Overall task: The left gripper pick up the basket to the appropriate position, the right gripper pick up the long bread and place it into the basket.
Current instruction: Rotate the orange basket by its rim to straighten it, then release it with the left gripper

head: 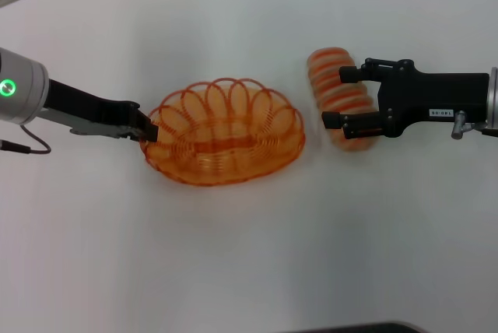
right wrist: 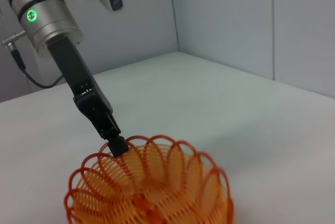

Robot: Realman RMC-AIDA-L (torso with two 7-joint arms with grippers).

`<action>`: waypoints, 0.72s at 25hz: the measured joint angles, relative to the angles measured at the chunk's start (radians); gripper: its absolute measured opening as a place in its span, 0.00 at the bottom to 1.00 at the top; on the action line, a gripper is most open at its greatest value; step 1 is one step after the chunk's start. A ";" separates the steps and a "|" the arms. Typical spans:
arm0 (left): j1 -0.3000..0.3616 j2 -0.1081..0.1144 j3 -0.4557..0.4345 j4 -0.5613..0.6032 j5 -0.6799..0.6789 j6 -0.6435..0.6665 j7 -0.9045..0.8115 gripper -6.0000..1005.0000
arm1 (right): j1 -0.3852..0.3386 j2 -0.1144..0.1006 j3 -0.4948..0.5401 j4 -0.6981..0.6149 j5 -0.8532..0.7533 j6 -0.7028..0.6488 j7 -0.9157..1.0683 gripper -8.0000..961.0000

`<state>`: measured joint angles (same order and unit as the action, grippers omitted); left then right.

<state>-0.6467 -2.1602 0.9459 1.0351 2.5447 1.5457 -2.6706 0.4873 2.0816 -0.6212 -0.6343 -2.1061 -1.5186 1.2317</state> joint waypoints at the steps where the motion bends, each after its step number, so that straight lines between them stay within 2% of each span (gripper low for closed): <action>1: 0.001 0.000 0.000 0.000 -0.001 0.001 -0.002 0.14 | 0.000 0.000 0.000 0.000 0.000 0.000 0.000 0.97; 9: 0.012 0.000 -0.001 0.008 -0.008 0.002 -0.005 0.23 | 0.001 0.000 0.009 -0.001 0.000 0.000 0.000 0.97; 13: 0.036 0.000 -0.037 0.038 -0.045 -0.008 0.009 0.42 | 0.001 0.000 0.047 -0.001 0.009 -0.007 0.000 0.97; 18: 0.069 0.003 -0.197 0.045 -0.144 -0.002 0.063 0.62 | -0.009 -0.005 0.059 -0.001 0.068 -0.011 0.018 0.97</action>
<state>-0.5774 -2.1570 0.7493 1.0804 2.4004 1.5433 -2.6078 0.4781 2.0765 -0.5623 -0.6351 -2.0384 -1.5300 1.2500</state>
